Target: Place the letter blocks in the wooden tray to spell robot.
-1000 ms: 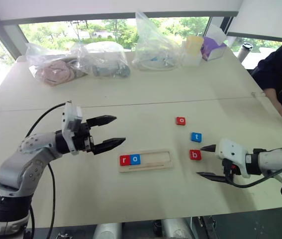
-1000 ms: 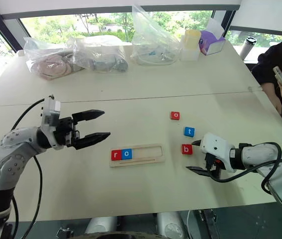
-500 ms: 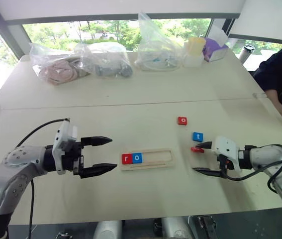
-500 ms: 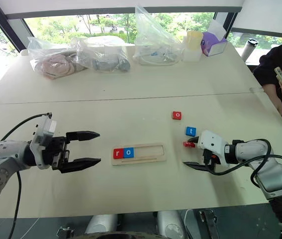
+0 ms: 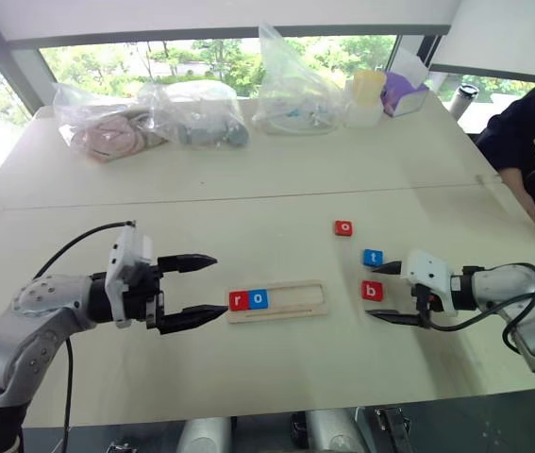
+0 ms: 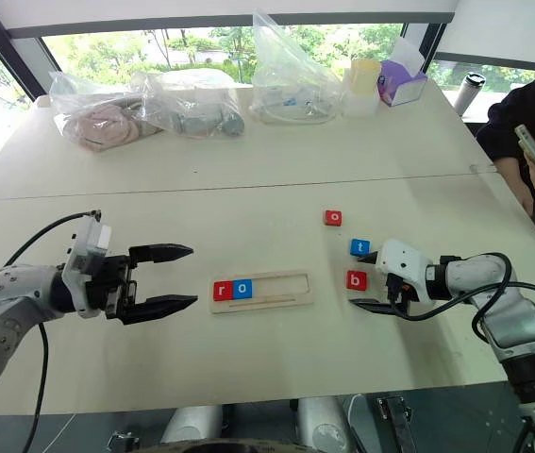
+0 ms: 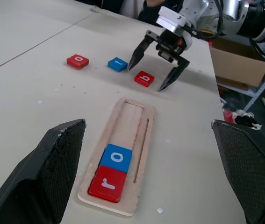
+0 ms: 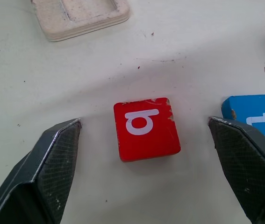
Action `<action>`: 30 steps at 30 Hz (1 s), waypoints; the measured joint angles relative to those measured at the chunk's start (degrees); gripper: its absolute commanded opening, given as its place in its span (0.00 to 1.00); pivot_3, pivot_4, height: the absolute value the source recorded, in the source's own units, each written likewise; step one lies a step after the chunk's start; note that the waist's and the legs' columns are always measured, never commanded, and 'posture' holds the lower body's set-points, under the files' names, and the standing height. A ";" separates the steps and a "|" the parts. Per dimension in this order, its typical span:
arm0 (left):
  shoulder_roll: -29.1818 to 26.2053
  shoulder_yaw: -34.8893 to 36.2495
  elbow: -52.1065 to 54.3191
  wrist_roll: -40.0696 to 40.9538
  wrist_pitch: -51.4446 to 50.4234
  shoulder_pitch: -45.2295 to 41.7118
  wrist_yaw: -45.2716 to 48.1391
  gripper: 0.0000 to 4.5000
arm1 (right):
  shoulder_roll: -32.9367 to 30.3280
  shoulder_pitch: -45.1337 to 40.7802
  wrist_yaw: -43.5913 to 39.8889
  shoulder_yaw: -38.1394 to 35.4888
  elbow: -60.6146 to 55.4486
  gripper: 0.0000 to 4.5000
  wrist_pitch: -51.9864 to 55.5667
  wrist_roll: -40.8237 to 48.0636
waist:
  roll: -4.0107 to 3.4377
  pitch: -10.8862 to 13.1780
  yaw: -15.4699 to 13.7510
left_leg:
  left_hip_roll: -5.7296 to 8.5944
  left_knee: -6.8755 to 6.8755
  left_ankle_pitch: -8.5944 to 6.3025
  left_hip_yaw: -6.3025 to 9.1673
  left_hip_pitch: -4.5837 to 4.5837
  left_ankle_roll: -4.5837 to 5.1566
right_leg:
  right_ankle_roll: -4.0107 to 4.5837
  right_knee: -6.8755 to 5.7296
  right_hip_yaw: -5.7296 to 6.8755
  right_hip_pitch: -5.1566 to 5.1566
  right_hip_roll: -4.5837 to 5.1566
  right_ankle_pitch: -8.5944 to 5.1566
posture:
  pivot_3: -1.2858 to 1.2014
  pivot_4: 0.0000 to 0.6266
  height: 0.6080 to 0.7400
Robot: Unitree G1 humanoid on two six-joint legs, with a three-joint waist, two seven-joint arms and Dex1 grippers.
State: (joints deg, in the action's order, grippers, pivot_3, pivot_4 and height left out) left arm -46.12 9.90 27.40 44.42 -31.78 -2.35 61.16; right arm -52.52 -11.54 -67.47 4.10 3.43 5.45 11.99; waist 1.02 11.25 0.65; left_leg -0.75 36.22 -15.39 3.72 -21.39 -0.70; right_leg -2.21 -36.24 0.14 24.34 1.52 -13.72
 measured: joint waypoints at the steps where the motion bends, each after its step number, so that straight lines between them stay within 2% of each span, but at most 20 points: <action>1: -0.09 0.01 0.14 -0.17 0.12 0.27 0.14 1.00 | 0.20 -0.33 -0.43 0.18 0.52 0.58 -0.20 0.00 | 0.00 0.00 0.03 | 0.00 0.00 0.00 0.00 0.00 0.00 | 0.00 0.00 0.00 0.00 0.00 0.01 | 0.52 0.24 1.00; 4: -1.31 0.12 0.57 -0.21 0.18 1.52 1.39 1.00 | 0.77 -1.90 -1.37 0.95 2.27 0.25 -0.91 -0.17 | 0.00 -0.01 0.14 | -0.01 0.02 0.00 -0.05 0.04 0.00 | 0.01 -0.02 -0.03 0.00 -0.01 0.04 | 0.52 0.24 1.00; 10: -3.55 0.59 0.94 -0.24 0.86 3.13 4.14 1.00 | 1.89 -3.04 -1.48 1.22 1.96 0.26 -0.12 -0.69 | 0.01 -0.02 0.14 | -0.04 0.03 0.00 -0.07 0.06 0.00 | 0.03 -0.04 -0.05 -0.01 -0.03 0.05 | 0.52 0.24 1.00; 14: -5.53 0.65 1.00 -1.01 1.98 4.68 6.55 1.00 | 2.59 -4.46 -2.67 2.94 -8.35 0.26 5.23 1.26 | -0.06 0.02 0.30 | -0.10 -0.01 0.00 -0.08 0.05 0.00 | 0.01 -0.10 -0.06 0.07 -0.07 0.06 | 0.52 0.24 1.00; 18: -5.48 0.36 0.55 -1.46 2.70 3.06 7.45 1.00 | 5.43 -10.92 -3.84 6.89 -15.27 0.26 9.40 2.32 | -0.05 0.01 0.03 | -0.11 0.03 0.00 -0.06 0.04 0.00 | 0.02 -0.11 -0.04 0.07 -0.09 0.06 | 0.52 0.24 1.00; 24: -4.34 -0.44 -0.20 -2.72 3.64 1.65 7.23 1.00 | 11.73 -16.90 -2.98 15.94 -12.65 0.26 11.71 -2.78 | -0.04 0.00 0.01 | -0.07 0.03 0.01 -0.12 -0.01 -0.01 | 0.01 -0.08 -0.05 0.08 0.00 0.08 | 0.52 0.24 1.00; 30: -3.69 -0.72 0.26 -3.26 3.80 3.03 6.40 1.00 | 15.17 -20.26 -2.63 19.36 -7.21 0.26 10.69 -6.26 | -0.04 0.01 0.06 | -0.09 0.03 0.01 -0.10 0.01 -0.01 | 0.02 -0.10 -0.05 0.08 -0.02 0.09 | 0.52 0.24 1.00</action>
State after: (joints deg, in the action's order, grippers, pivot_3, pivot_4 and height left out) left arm -49.81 9.18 27.66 41.16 -27.97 0.68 67.56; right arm -37.36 -31.81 -70.11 23.46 -3.78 16.15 5.73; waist 0.98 11.25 0.71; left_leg -0.83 36.25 -15.38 3.61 -21.39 -0.71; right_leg -2.19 -36.34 0.09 24.43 1.50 -13.63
